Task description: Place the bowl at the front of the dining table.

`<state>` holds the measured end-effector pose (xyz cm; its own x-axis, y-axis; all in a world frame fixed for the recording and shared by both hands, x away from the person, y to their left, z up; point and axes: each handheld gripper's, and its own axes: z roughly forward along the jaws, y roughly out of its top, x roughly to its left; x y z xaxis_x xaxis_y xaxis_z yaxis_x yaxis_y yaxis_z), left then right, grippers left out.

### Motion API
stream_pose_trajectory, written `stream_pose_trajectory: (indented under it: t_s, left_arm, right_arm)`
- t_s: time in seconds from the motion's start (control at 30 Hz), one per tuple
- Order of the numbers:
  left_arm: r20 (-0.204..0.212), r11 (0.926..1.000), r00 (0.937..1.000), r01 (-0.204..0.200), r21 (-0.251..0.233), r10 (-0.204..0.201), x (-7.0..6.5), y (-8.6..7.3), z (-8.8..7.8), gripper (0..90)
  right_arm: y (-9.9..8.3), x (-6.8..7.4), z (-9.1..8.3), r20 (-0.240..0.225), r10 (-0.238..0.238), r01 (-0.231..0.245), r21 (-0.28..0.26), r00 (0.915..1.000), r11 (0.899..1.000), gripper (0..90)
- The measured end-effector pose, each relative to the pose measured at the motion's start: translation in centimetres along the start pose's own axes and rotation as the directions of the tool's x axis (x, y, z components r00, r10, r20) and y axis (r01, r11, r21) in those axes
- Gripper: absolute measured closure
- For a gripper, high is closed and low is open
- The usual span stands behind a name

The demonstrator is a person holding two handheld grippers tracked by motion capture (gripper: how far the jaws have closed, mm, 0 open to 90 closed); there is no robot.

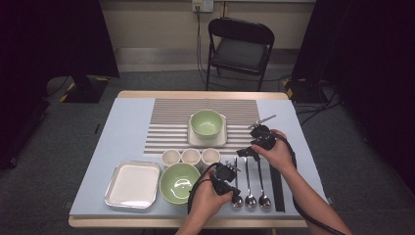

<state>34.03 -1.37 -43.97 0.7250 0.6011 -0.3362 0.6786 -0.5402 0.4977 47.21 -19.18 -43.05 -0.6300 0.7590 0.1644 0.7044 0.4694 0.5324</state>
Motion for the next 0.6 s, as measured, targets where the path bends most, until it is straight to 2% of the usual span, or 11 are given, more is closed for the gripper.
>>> stream_pose_trajectory:
  t_s: [0.2, 0.47, 0.6]
  left_arm:
    - [-0.011, 1.0000, 0.9999, -0.006, 0.002, 0.006, -0.17, -0.23, 0.18, 89.1]
    - [-0.010, 0.9999, 0.9999, -0.012, 0.010, 0.012, -0.58, -0.59, 0.45, 89.0]
    - [-0.011, 0.9997, 0.9998, -0.015, 0.019, 0.015, -0.63, -0.73, 0.62, 89.2]
  right_arm:
    - [-0.20, 0.15, 0.35, 0.002, -0.014, 0.014, 0.017, 0.9999, 1.000, 17.8]
    - [-0.14, 0.40, 0.33, 0.006, -0.018, 0.018, 0.014, 0.9998, 1.000, 17.7]
    - [-0.17, 0.53, 0.42, -0.004, -0.043, 0.043, 0.014, 0.9991, 0.999, 17.4]
